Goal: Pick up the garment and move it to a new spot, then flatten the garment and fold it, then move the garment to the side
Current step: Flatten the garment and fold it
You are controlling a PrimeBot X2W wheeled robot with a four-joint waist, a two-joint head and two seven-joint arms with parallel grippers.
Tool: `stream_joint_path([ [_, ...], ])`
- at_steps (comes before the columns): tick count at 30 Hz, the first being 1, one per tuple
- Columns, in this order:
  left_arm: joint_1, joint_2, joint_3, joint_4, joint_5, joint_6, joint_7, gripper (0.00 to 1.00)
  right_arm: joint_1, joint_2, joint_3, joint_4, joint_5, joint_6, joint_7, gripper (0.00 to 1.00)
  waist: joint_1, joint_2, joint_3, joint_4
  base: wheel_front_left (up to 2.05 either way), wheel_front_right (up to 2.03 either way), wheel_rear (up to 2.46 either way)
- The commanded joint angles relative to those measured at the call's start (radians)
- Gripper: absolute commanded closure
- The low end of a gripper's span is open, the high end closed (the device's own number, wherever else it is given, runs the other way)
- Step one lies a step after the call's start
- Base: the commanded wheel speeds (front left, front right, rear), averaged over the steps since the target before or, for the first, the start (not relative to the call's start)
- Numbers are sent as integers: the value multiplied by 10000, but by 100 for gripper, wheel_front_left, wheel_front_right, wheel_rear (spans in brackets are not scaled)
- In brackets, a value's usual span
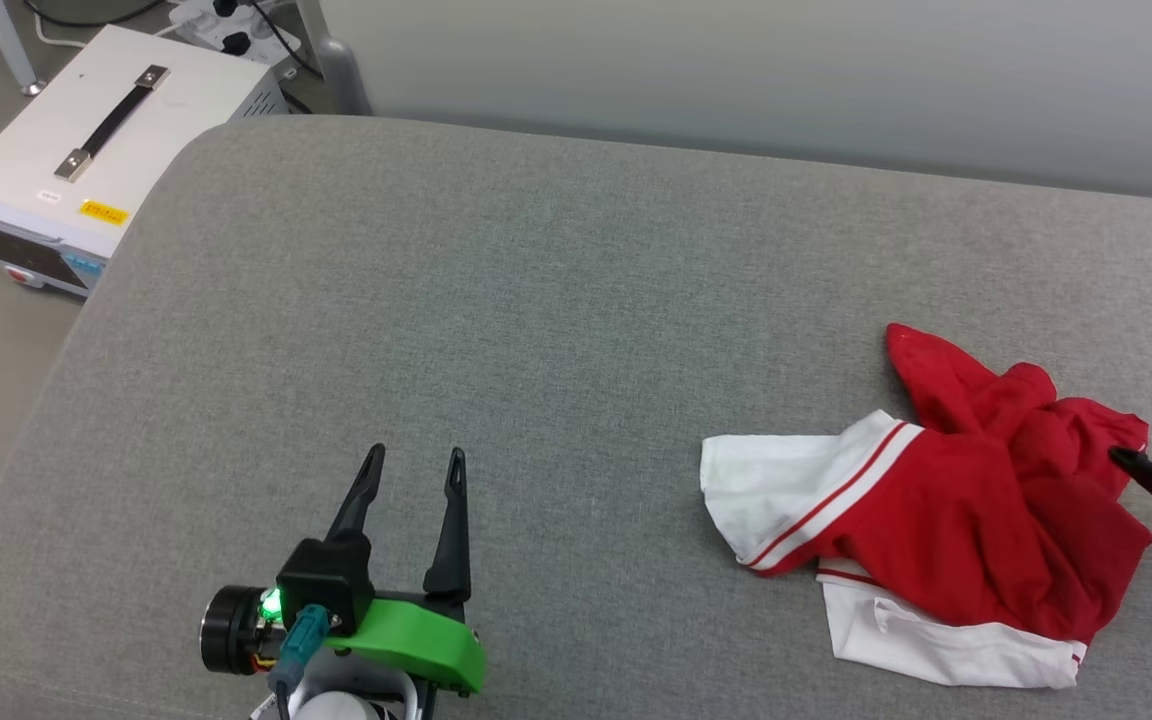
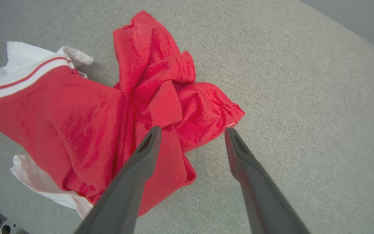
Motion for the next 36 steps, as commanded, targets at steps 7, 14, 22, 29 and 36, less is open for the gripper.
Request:
stream_joint_path([
  [7,-576,-26,-187,-138,-173,98,-59,0,-258,1216,501,1291,-848,-7,815,0,0,-1,782,383,0,0,0],
  [14,-659,-26,-209,-55,-167,115,-59,0,-186,1842,933,2174,-968,-7,-178,100,0,-1,773,444,0,0,0],
  [22,-456,-26,-97,-56,-97,148,-59,0,-428,1490,554,1135,-582,-7,-1867,100,0,-1,411,252,0,0,0],
  [29,-600,-26,-260,-125,-171,153,-59,0,-1137,1402,4,81,-677,-7,-1887,100,0,-1,560,434,0,0,0],
  [36,-793,-26,-381,-171,-313,182,-59,0,-2474,2347,200,973,-1109,-7,-1410,100,0,-1,1023,834,0,0,0],
])
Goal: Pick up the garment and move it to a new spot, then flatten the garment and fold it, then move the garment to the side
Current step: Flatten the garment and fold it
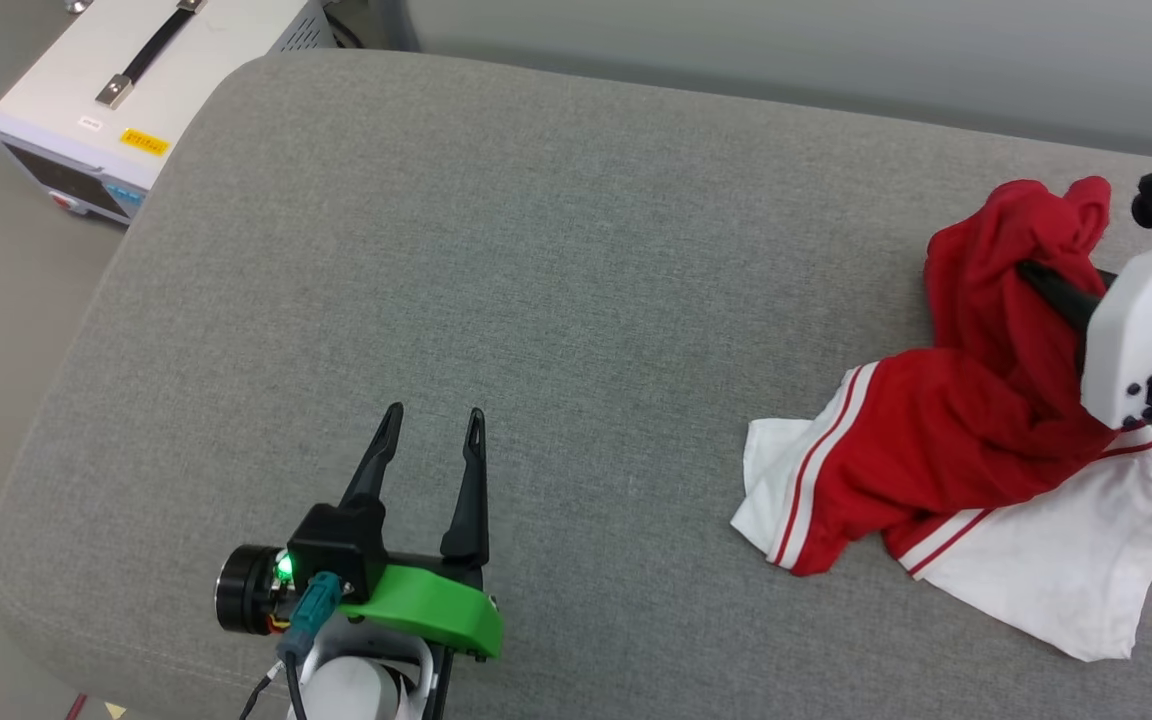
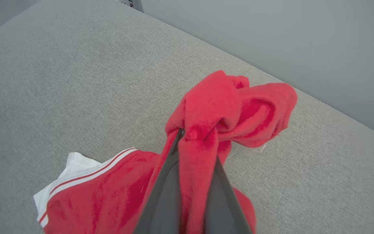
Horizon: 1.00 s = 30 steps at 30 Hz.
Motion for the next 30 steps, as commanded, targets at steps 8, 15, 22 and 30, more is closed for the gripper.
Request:
stream_joint_path([
  [8,-497,-26,-152,-98,-170,125,-59,0,-1242,1505,837,3647,-423,-7,345,100,-1,0,721,469,0,0,0],
  [15,-590,-26,-101,-23,-114,140,-59,0,-1274,2083,1359,5387,-240,-7,-487,59,-1,0,671,443,0,0,0],
  [22,-440,-26,258,41,216,-103,-59,0,-1202,1803,1609,5151,-397,-7,-3458,0,-1,0,56,-41,0,0,0],
  [30,-944,163,923,-60,690,-809,-59,0,-246,1533,980,4293,-894,-7,-6142,0,-1,0,-346,-667,0,0,0],
])
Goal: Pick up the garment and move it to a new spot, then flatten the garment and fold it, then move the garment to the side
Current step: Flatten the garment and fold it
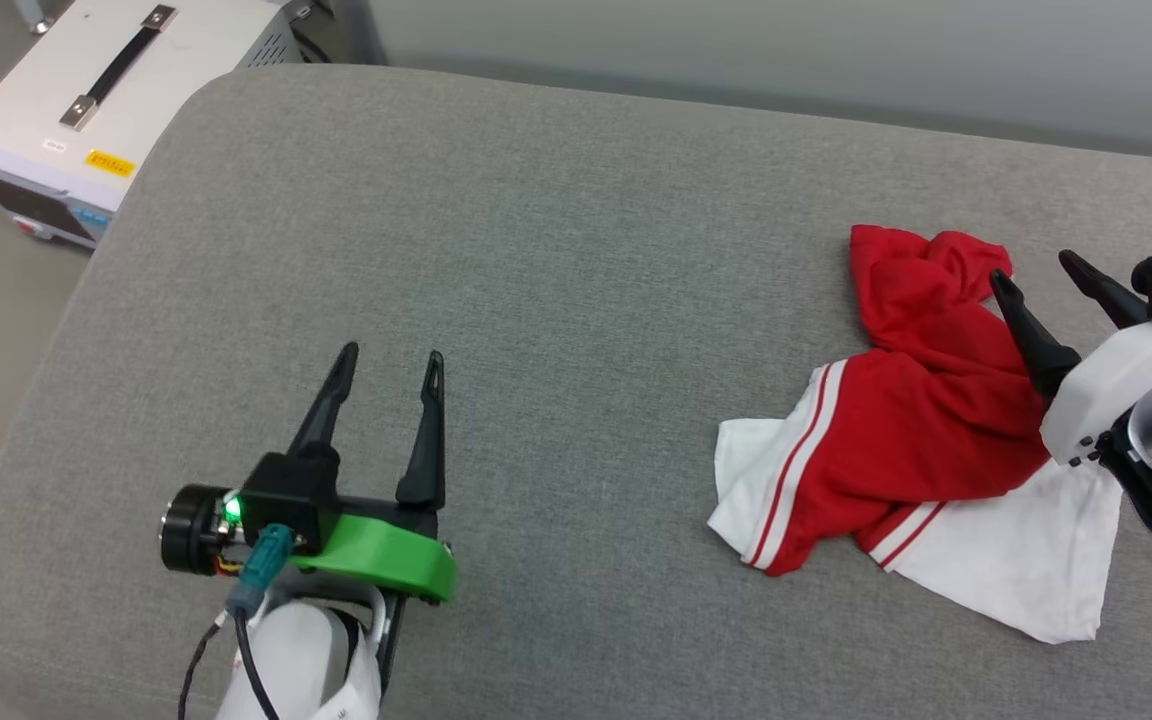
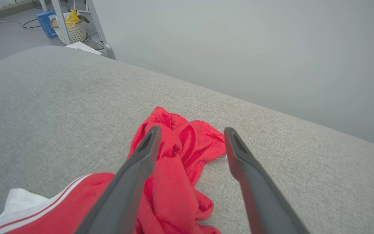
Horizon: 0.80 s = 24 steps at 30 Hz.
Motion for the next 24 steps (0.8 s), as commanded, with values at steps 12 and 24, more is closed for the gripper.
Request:
stream_joint_path([
  [12,-89,184,670,-316,359,-338,-59,0,2678,-1676,-2231,-3706,-833,-7,2067,0,0,0,-603,-1208,0,0,0],
  [24,274,31,813,-341,386,-405,-59,0,5237,-3018,-3395,-7460,1044,-7,9371,0,0,0,-583,-1227,0,0,0],
])
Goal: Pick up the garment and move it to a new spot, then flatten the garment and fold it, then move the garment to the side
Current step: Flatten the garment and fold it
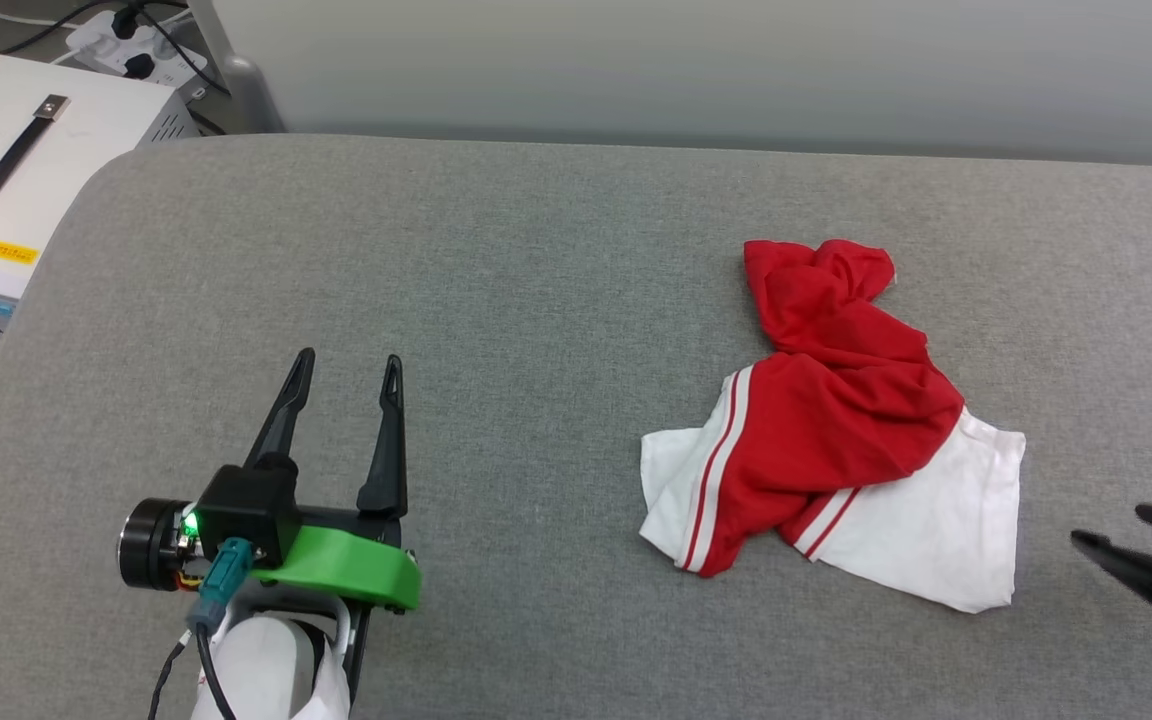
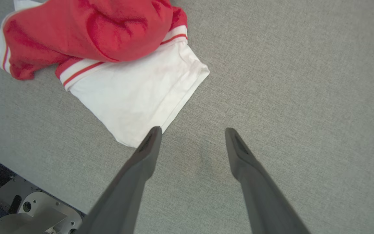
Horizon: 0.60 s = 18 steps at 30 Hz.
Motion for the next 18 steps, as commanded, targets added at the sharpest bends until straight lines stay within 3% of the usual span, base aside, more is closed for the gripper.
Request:
stream_joint_path([
  [1,30,-26,15,-28,81,-56,-57,0,294,251,-31,-75,67,-7,325,0,0,0,67,98,0,0,0],
  [8,-107,-106,-94,12,86,-84,-57,0,175,1705,-106,721,-340,-7,815,0,0,0,363,336,0,0,0],
  [11,-176,-127,-128,48,90,-95,-57,0,-4,2154,203,1515,-886,-7,644,0,0,0,461,432,0,0,0],
  [17,-188,-159,-177,109,68,-63,-57,0,138,2976,708,2881,-883,-7,-106,0,0,0,521,568,0,0,0],
  [18,-172,-161,-167,119,65,-54,-57,0,149,2991,743,2943,-850,-7,-301,61,0,0,504,557,0,0,0],
])
